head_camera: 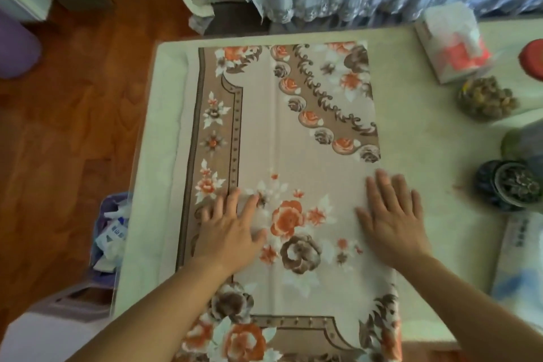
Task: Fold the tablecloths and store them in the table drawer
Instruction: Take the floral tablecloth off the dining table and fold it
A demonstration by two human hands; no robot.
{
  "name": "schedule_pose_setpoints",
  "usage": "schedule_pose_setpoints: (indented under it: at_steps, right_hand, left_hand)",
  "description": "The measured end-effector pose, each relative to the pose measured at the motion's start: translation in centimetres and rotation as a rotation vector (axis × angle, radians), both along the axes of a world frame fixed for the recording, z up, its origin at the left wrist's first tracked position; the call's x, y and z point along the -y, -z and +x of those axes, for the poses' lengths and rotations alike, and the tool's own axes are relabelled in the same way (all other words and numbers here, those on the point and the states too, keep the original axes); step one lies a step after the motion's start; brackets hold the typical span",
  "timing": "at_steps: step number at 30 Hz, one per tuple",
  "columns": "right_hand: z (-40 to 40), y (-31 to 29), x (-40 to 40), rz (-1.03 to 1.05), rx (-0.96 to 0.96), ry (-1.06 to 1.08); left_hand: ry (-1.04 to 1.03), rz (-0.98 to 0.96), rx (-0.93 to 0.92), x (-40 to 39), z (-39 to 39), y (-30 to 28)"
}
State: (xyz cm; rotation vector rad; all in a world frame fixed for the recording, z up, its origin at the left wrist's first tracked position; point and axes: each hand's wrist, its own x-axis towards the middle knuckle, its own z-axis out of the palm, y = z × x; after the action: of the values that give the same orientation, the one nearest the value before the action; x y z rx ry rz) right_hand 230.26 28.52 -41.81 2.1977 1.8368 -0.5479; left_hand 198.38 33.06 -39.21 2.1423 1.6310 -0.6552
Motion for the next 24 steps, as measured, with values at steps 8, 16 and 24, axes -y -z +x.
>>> schedule_pose_setpoints:
  at_steps: [8,16,24]
  right_hand:
    - [-4.1,-0.4,-22.9,0.330,-0.073,0.054]
    - [0.6,4.0,-32.7,0.268,0.041,0.006]
    - [2.3,2.8,-32.2,0.204,0.072,0.326]
  left_hand:
    - [-0.021,0.413,0.217,-19.2,3.6,2.4]
    - [-0.174,0.420,0.105,-34.3,-0.1,7.2]
    - [-0.351,0.296,0.024,-33.7,-2.8,5.8]
